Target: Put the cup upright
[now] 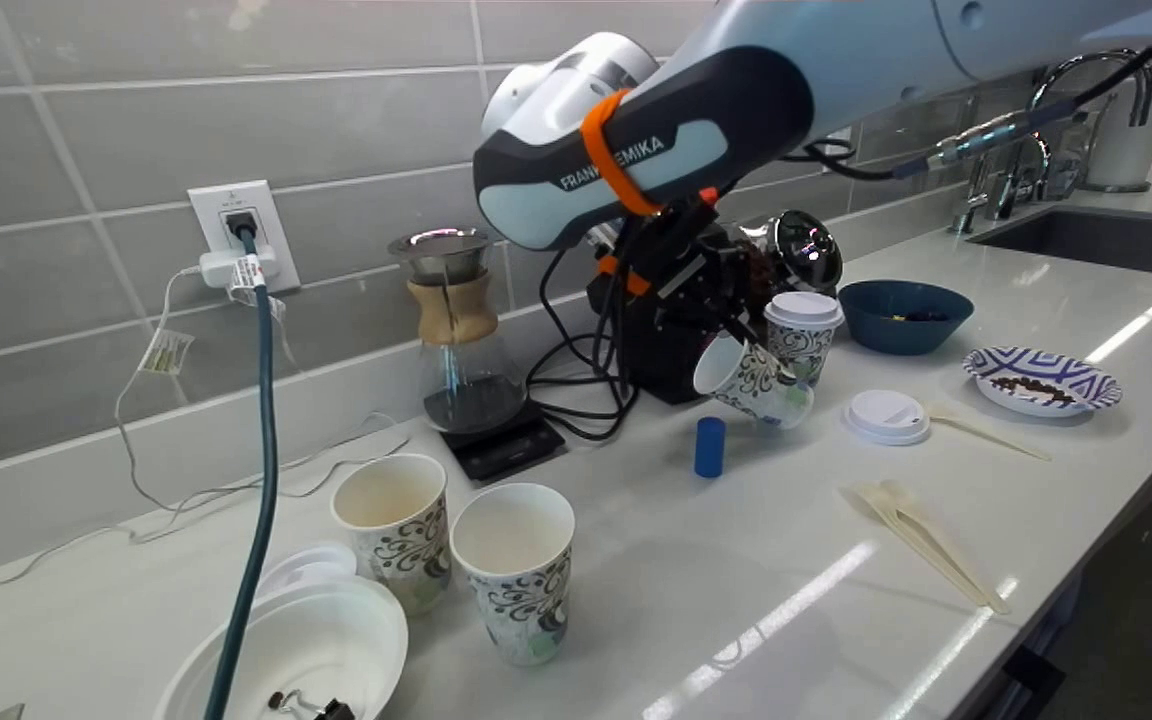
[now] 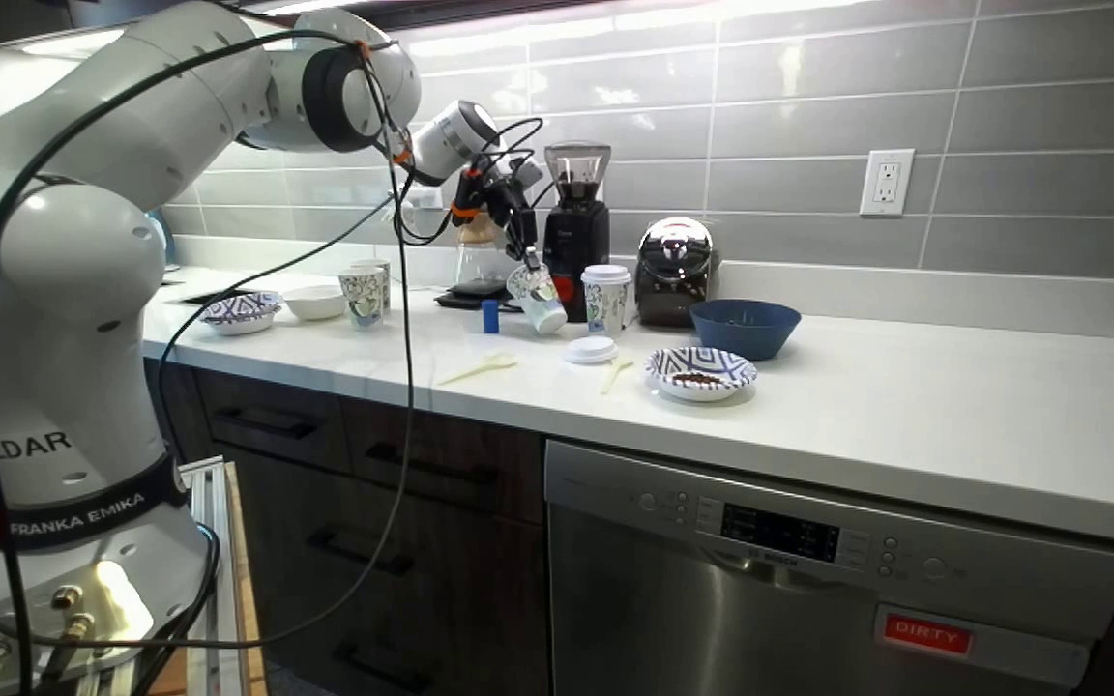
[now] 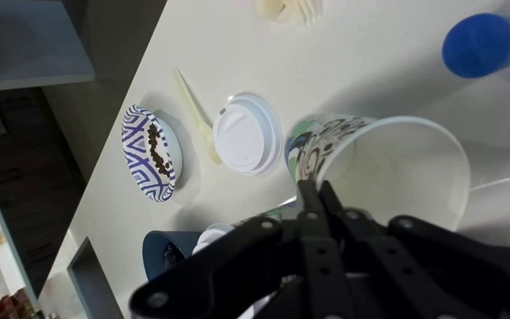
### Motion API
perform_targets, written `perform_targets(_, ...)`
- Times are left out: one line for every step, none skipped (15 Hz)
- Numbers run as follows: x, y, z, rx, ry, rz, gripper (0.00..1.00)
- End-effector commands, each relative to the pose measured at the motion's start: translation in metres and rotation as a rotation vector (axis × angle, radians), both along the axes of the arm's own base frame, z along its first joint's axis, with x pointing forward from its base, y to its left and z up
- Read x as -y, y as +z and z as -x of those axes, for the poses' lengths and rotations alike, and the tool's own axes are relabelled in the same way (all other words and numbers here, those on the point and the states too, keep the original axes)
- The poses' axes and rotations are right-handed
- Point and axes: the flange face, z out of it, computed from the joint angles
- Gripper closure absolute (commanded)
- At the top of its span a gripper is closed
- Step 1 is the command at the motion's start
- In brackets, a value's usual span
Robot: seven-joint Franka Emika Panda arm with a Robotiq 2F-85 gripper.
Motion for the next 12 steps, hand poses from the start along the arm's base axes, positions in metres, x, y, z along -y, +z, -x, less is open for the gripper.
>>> perform_targets(0.025, 0.031, 0.011, -0.026, -0.016, -0.100, 0.99)
perform_targets(0.032, 0.038, 0.014, -0.030, -0.021, -0.129, 0.99)
perform_targets(0.038, 0.043, 0.016, -0.038, -0.023, -0.159, 0.99)
perform_targets(0.043, 0.047, 0.020, -0.040, -0.025, -0.187, 0.99)
perform_targets(0.048, 0.051, 0.023, -0.039, -0.034, -0.216, 0.99)
perform_targets(0.055, 0.051, 0.024, -0.036, -0.030, -0.244, 0.99)
perform_targets(0.062, 0.052, 0.024, -0.033, -0.017, -0.281, 0.99)
perform_targets(0.071, 0.051, 0.024, -0.022, -0.011, -0.299, 0.99)
perform_targets(0.080, 0.048, 0.024, -0.019, -0.003, -0.319, 0.99)
perform_targets(0.089, 0.047, 0.025, -0.010, 0.001, -0.339, 0.99)
perform_targets(0.099, 0.045, 0.026, 0.001, 0.004, -0.372, 0.99)
perform_targets(0.109, 0.043, 0.027, 0.011, 0.019, -0.399, 0.99)
